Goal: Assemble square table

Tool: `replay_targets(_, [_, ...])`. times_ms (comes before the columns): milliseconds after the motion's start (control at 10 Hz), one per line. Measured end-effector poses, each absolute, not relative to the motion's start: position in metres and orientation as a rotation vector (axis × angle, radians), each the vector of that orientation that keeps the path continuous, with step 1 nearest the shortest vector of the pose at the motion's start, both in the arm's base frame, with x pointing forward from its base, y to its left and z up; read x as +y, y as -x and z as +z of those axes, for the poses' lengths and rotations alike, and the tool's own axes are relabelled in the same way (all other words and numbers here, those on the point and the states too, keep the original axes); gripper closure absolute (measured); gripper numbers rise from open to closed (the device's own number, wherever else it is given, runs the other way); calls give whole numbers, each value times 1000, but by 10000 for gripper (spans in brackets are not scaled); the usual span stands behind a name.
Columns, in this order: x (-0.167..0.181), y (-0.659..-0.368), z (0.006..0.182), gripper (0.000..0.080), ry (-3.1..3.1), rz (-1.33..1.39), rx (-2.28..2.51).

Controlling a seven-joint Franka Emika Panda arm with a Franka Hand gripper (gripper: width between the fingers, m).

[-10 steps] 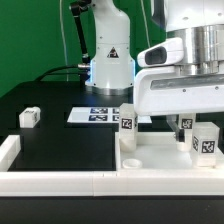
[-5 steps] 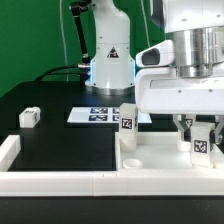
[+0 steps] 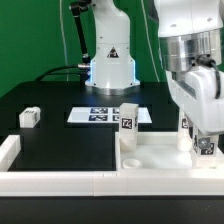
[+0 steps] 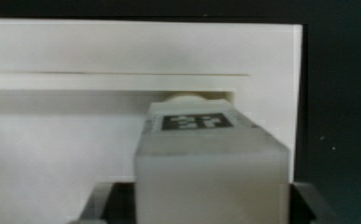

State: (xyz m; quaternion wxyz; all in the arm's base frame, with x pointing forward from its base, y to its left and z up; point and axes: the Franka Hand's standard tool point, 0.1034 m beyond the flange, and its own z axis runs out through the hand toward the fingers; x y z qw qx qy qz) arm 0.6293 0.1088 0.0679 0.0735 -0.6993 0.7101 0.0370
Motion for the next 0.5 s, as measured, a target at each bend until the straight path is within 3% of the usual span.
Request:
replay_targets(100, [110, -629, 68, 508, 2105, 108, 2129])
replay_targets(200, [109, -628, 67, 397, 2110, 108, 2125])
replay_targets(300, [112, -628, 68, 397, 2203, 89, 2039])
replay_targets(500, [128, -626, 69, 171, 2587, -23, 1518])
